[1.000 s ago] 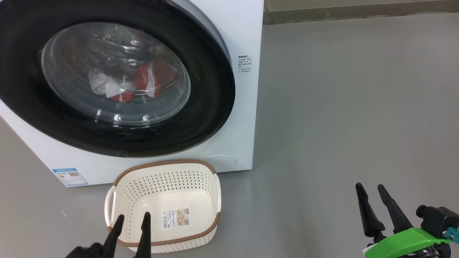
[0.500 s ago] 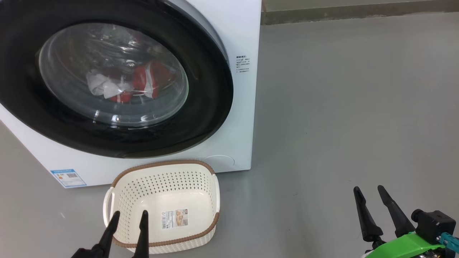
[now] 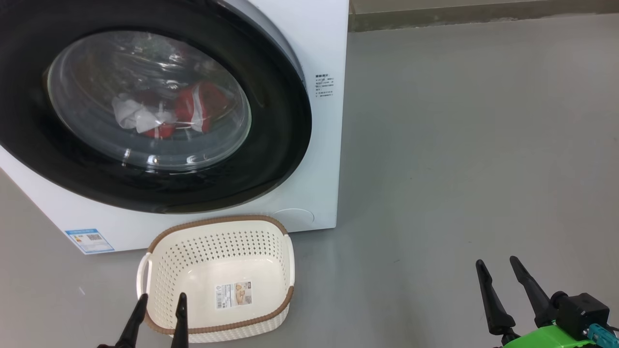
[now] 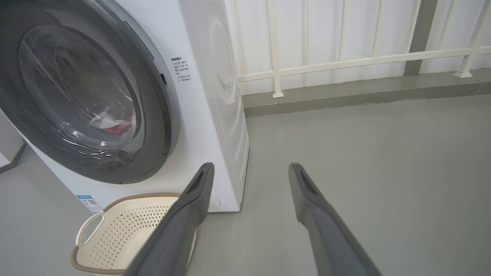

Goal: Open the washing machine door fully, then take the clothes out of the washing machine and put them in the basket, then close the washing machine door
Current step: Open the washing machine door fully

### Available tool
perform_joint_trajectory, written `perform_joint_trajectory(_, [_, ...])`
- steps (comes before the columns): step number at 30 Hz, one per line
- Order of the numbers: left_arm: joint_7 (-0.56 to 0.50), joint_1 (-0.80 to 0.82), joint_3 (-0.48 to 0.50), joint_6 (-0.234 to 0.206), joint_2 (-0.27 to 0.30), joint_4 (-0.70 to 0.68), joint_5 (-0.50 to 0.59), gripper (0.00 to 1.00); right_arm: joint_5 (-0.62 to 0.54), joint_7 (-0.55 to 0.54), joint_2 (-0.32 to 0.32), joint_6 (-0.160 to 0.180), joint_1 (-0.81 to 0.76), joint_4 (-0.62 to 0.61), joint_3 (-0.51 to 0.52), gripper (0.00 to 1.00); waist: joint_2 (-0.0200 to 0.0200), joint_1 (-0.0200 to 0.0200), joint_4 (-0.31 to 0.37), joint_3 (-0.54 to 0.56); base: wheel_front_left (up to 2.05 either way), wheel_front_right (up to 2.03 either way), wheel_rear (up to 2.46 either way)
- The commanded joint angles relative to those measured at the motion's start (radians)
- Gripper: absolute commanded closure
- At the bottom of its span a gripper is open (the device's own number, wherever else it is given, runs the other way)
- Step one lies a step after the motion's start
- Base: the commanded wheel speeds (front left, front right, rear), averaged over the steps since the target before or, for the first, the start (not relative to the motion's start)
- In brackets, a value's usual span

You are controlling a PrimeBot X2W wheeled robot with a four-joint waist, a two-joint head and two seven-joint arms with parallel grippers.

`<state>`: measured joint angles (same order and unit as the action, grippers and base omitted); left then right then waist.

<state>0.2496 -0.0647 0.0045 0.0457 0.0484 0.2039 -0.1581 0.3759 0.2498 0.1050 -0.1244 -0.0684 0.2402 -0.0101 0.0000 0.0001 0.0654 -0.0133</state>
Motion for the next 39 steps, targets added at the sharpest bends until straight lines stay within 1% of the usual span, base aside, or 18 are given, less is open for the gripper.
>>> perform_joint_trajectory(1, [0.012, 0.013, 0.038, 0.007, 0.003, -0.019, 0.006, 0.00, -0.007, 0.012, 0.013, -0.006, 0.009, -0.027, -0.016, 0.00, 0.0000, 0.0000, 0.000, 0.000, 0.00, 0.00, 0.00])
perform_joint_trajectory(20, [0.012, 0.015, 0.018, 0.006, 0.002, -0.006, -0.038, 0.00, 0.022, 0.012, 0.007, -0.006, 0.025, -0.039, -0.028, 0.00, 0.0000, 0.0000, -0.011, 0.001, 0.00, 0.00, 0.00])
perform_joint_trajectory(21, [0.012, 0.016, 0.018, 0.006, 0.002, -0.006, -0.039, 0.00, 0.035, 0.012, 0.004, -0.006, 0.029, -0.039, -0.030, 0.51, 0.0000, 0.0000, -0.011, 0.001, 0.00, 0.00, 0.00])
perform_joint_trajectory(22, [0.012, 0.016, 0.019, 0.007, 0.002, -0.005, -0.041, 0.00, 0.047, 0.012, 0.001, -0.006, 0.033, -0.039, -0.032, 0.65, 0.0000, 0.0000, -0.012, 0.001, 0.00, 0.00, 0.00])
perform_joint_trajectory(23, [0.012, 0.016, 0.019, 0.009, 0.002, -0.005, -0.046, 0.00, 0.057, 0.012, 0.000, -0.006, 0.039, -0.038, -0.038, 1.00, 0.0000, 0.0000, -0.013, 0.001, 0.00, 0.00, 0.00])
perform_joint_trajectory(30, [0.012, 0.021, 0.015, 0.014, 0.002, -0.006, -0.061, 0.00, 0.140, 0.012, -0.001, -0.006, 0.121, -0.043, -0.075, 1.00, 0.0000, 0.0000, -0.023, -0.005, 0.00, 0.00, 0.00])
perform_joint_trajectory(32, [0.012, 0.024, 0.010, 0.015, 0.002, -0.007, -0.064, 0.00, 0.179, 0.012, -0.004, -0.006, 0.158, -0.047, -0.083, 1.00, 0.0000, 0.0000, -0.028, -0.010, 0.00, 0.00, 0.00])
perform_joint_trajectory(33, [0.012, 0.024, 0.010, 0.015, 0.002, -0.007, -0.064, 0.00, 0.179, 0.012, -0.004, -0.006, 0.158, -0.047, -0.083, 1.00, 0.0000, 0.0000, -0.028, -0.010, 0.00, 0.00, 0.00])
perform_joint_trajectory(39, [0.012, 0.050, -0.004, 0.023, 0.002, -0.016, -0.069, 0.00, 0.275, 0.012, -0.001, -0.006, 0.302, -0.054, -0.103, 1.00, 0.0000, 0.0000, -0.056, -0.049, 0.00, 0.00, 0.00])
